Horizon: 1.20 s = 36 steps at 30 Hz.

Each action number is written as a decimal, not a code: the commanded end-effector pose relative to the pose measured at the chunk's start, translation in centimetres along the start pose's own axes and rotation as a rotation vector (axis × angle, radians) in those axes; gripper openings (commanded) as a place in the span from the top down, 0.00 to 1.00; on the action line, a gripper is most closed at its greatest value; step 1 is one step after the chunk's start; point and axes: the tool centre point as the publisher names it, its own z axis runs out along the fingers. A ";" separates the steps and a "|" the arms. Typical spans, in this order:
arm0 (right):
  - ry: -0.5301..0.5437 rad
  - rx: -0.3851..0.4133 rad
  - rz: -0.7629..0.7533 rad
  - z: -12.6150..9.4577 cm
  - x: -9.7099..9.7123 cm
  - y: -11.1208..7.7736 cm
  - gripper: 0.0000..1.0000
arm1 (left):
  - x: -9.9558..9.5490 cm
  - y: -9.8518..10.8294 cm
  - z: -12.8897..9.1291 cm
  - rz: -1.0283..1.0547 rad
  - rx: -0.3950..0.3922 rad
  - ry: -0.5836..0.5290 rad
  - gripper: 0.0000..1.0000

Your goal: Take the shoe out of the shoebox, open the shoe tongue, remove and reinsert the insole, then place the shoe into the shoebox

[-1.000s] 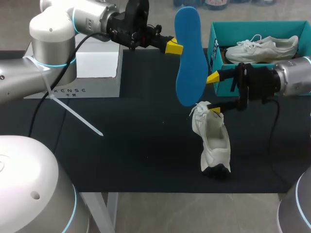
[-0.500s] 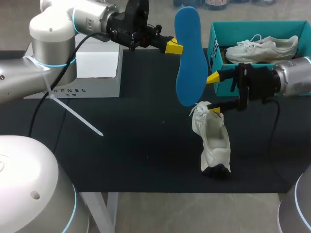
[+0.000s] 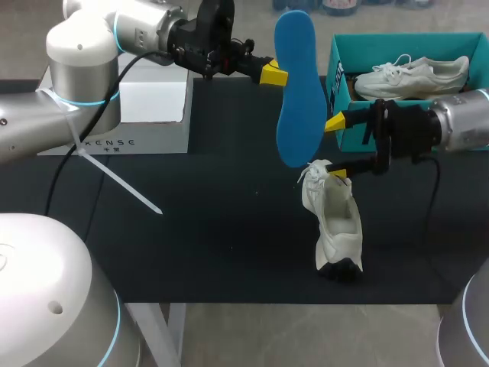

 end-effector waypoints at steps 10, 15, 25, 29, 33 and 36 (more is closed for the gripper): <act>-0.001 -0.002 0.001 0.2 0.0 0.0 0.00 | 6.4 0.9 0.3 0.163 -0.030 -0.079 1.00; -0.001 -0.002 0.001 0.2 0.0 0.0 0.00 | 10.0 1.9 0.9 0.257 -0.023 -0.026 1.00; -0.001 -0.002 0.001 0.2 0.0 0.0 0.00 | 11.6 6.9 2.9 0.500 -0.098 -0.028 1.00; -0.001 -0.002 0.001 0.2 0.0 0.0 0.00 | 10.7 8.3 3.1 0.568 -0.095 -0.058 1.00; -0.001 -0.002 0.001 0.2 0.0 0.0 0.00 | 9.7 9.6 4.4 0.662 -0.161 -0.124 1.00; -0.001 -0.002 0.001 0.2 0.0 0.0 0.00 | 9.0 10.2 5.2 0.712 -0.204 -0.161 1.00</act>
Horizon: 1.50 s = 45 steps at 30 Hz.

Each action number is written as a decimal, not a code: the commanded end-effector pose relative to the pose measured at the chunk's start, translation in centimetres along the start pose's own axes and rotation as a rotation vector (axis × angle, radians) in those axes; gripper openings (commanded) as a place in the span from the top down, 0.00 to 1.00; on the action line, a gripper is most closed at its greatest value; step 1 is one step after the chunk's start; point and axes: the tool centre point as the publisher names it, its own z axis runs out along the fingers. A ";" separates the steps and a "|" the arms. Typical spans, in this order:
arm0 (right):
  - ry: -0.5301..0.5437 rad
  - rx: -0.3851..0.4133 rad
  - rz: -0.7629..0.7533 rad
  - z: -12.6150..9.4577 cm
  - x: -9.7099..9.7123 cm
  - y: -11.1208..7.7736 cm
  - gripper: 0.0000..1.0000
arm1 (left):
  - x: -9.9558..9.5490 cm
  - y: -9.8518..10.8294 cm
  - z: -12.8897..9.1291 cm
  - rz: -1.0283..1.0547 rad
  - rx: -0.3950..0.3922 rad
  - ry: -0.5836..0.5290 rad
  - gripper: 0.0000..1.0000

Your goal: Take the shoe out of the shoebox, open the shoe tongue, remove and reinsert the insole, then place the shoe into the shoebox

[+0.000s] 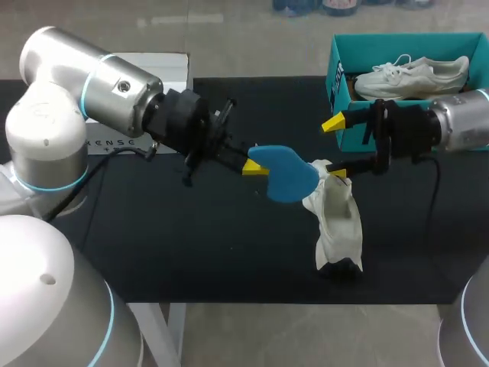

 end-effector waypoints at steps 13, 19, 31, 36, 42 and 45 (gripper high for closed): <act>-0.001 -0.004 0.000 0.1 0.0 -0.1 0.00 | -1.3 2.8 3.3 0.143 -0.141 -0.186 1.00; -0.001 -0.004 0.000 0.1 0.0 -0.1 0.00 | -1.4 3.2 4.1 0.190 -0.218 -0.182 1.00; -0.001 -0.004 0.000 0.1 0.0 -0.1 0.00 | -2.3 3.3 3.4 0.291 -0.377 -0.186 1.00; -0.001 -0.004 0.000 0.1 0.0 -0.1 0.00 | -3.1 4.3 3.2 0.300 -0.381 -0.185 1.00; -0.001 -0.004 0.000 0.1 0.0 -0.1 0.00 | -3.8 5.5 3.9 0.328 -0.385 -0.173 1.00; -0.001 -0.004 0.000 0.1 0.0 -0.1 0.00 | -4.2 6.1 4.4 0.339 -0.385 -0.163 1.00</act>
